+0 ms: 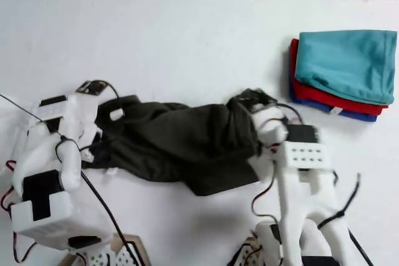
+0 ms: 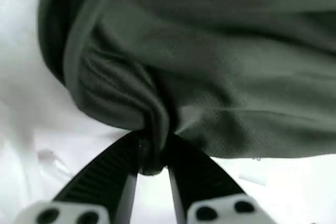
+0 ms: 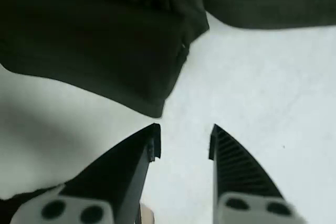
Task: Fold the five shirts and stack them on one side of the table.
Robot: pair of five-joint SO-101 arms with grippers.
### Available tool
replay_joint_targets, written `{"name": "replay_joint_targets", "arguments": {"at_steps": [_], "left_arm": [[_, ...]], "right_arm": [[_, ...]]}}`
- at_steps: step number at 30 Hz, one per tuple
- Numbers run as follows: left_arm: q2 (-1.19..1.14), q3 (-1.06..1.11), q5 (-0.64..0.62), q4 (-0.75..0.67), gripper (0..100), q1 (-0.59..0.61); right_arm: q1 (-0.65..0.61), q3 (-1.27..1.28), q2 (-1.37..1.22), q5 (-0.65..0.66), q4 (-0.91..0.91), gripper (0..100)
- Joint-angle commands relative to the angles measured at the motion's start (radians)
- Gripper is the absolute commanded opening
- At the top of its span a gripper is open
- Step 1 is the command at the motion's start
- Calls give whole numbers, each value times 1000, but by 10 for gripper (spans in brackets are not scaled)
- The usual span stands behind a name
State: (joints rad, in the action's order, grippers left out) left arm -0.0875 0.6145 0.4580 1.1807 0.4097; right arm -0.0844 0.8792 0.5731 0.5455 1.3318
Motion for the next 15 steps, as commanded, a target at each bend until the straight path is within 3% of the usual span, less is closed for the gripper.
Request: {"name": "replay_joint_targets", "arguments": {"at_steps": [1, 9, 15], "left_arm": [[3, -12, -11, -18, 26, -31], [3, -12, -11, -17, 26, -29], [3, -18, -11, -18, 26, -29]], "right_arm": [[-125, -8, 31, -91, -48, 187], [-122, -5, 18, -114, -50, 190], [-120, -8, -176, -121, -130, 188]]}}
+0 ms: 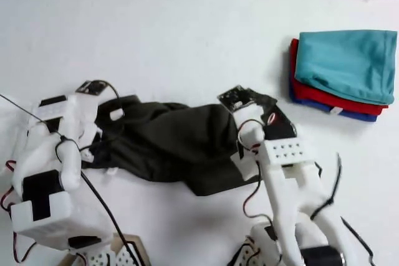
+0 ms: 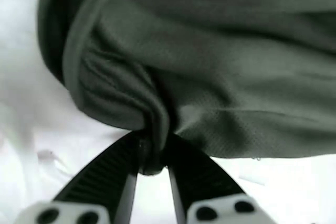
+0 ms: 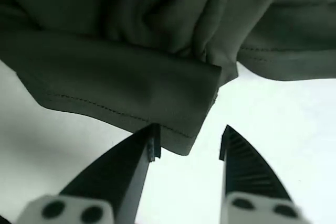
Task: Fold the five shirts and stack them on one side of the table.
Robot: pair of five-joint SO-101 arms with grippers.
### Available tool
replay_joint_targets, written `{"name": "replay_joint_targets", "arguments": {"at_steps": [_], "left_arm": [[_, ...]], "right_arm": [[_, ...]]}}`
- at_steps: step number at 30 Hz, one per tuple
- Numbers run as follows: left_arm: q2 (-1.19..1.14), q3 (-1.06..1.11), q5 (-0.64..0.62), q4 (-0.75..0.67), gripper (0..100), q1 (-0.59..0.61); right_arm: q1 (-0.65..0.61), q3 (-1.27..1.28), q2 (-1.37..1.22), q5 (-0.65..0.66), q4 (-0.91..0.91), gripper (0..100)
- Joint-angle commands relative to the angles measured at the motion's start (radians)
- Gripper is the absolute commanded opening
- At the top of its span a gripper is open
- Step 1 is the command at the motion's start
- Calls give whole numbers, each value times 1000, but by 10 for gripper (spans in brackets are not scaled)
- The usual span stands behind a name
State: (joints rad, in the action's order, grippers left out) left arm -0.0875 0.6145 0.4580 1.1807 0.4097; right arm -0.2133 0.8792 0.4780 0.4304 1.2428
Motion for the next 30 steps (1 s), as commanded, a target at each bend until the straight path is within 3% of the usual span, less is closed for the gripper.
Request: {"name": "replay_joint_targets", "arguments": {"at_steps": [1, 5, 10, 19, 26, 30], "left_arm": [[3, -16, -11, -18, 26, -29], [3, -13, -11, -18, 26, -29], [3, -15, -11, -18, 26, -29], [3, -12, -11, -52, 26, -29], [3, -18, -11, -54, 26, -29], [3, -19, -11, -55, 26, -29]], "right_arm": [[7, -11, -113, -6, -48, 187], [-1, -12, -176, -2, -53, 179], [2, -6, -137, -6, -45, 16], [4, -5, -104, -6, -25, 39], [-1, -3, -104, -8, -5, 152], [-2, 15, -104, -2, -1, 134]]}}
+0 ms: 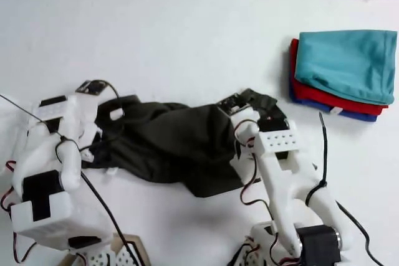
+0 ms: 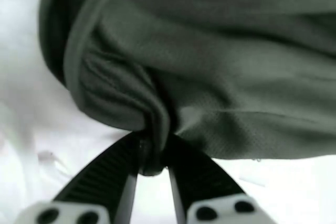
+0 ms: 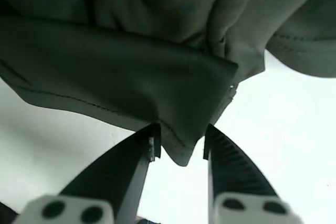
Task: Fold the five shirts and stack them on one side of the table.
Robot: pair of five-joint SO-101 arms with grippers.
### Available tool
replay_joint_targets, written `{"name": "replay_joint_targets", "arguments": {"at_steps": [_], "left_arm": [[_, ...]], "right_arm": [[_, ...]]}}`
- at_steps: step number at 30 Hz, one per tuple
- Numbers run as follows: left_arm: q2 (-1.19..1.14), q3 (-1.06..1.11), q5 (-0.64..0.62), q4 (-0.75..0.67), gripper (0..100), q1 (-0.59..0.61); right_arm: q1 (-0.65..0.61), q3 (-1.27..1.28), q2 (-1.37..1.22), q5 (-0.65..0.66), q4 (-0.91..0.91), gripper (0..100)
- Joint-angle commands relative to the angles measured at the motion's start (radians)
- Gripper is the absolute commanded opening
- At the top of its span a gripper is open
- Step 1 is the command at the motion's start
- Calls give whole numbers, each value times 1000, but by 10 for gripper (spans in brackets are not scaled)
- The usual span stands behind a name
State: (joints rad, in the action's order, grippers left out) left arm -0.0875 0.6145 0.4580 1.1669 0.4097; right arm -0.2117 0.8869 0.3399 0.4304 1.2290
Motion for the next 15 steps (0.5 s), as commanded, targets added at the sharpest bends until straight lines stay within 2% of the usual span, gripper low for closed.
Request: {"name": "replay_joint_targets", "arguments": {"at_steps": [1, 15], "left_arm": [[3, -19, -11, -41, 26, -29], [3, -19, -11, -41, 26, -29]], "right_arm": [[-4, 18, 35, 2, 10, 125], [-142, 44, 45, 44, 2, 69]]}}
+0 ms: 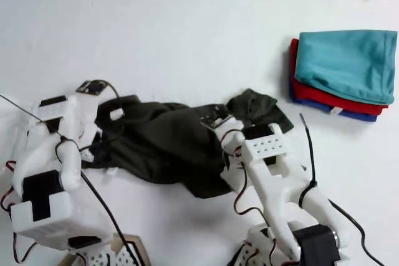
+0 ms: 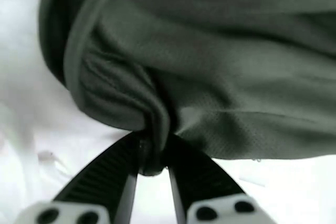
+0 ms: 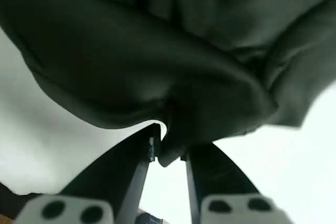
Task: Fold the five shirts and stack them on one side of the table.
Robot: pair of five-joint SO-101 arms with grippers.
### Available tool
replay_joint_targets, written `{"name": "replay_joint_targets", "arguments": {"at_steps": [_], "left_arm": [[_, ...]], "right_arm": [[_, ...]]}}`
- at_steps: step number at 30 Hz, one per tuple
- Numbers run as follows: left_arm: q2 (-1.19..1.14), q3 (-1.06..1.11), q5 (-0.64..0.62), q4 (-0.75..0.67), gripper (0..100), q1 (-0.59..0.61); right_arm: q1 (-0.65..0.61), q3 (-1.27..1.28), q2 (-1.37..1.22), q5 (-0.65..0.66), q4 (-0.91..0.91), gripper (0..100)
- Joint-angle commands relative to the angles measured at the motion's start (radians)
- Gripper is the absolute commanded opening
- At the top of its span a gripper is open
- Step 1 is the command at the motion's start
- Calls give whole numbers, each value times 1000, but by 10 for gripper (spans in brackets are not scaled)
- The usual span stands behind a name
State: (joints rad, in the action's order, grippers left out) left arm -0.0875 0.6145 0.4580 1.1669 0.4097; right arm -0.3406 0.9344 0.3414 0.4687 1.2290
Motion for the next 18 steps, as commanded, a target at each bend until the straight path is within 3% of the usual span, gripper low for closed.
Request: {"name": "replay_joint_targets", "arguments": {"at_steps": [1, 10, 18], "left_arm": [[3, -19, -11, -41, 26, -29], [3, -19, -11, -41, 26, -29], [3, -18, -11, -41, 26, -29]], "right_arm": [[-12, -3, 44, 6, 2, 69], [-12, -178, 44, 0, 130, 67], [-12, -184, 35, -2, 145, 70]]}}
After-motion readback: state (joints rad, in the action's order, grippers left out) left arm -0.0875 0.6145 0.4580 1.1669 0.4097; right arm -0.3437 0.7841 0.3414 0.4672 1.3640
